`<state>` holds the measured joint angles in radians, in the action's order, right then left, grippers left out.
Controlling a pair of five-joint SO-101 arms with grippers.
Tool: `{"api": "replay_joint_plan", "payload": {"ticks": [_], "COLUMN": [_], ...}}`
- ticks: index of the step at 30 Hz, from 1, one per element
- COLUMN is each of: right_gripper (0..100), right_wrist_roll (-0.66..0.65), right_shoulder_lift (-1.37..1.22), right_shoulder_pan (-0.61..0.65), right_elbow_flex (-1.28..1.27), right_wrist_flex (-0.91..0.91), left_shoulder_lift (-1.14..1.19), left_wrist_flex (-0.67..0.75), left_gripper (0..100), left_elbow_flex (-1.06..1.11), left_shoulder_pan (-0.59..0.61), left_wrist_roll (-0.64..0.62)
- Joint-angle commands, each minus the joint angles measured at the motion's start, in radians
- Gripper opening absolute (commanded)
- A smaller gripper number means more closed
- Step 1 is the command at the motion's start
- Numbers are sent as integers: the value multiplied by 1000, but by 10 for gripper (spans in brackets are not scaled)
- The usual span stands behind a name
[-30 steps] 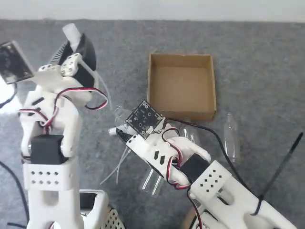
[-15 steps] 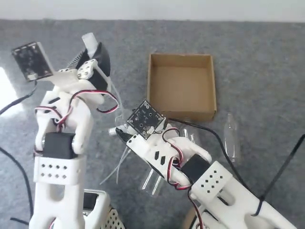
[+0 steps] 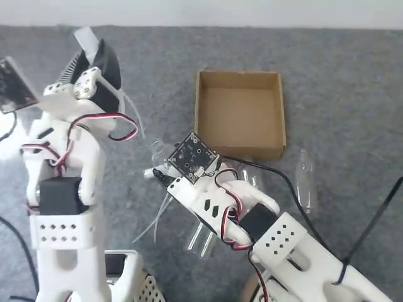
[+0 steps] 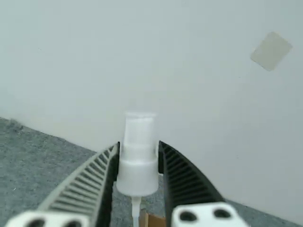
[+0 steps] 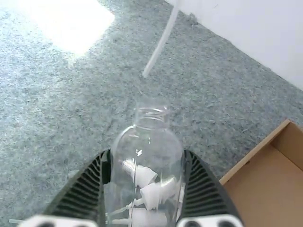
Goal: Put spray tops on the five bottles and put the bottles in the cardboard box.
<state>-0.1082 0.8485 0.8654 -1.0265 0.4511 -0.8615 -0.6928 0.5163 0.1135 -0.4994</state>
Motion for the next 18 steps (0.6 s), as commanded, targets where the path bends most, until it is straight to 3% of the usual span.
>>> {"api": "replay_joint_plan", "payload": {"ticks": [1,18], "right_gripper": [5,5], "right_wrist_roll": [11,11], "right_shoulder_lift": [39,42], "right_shoulder_pan": [1,-1], "right_elbow_flex": [8,8], "right_wrist_flex": [-2,-2], "left_shoulder_lift": [-15,-25], "left_wrist_flex": [38,28], "left_gripper": [10,10], "left_elbow_flex": [-10,156], "left_shoulder_pan": [-15,-100], "left_wrist_roll": [-5,-5]}}
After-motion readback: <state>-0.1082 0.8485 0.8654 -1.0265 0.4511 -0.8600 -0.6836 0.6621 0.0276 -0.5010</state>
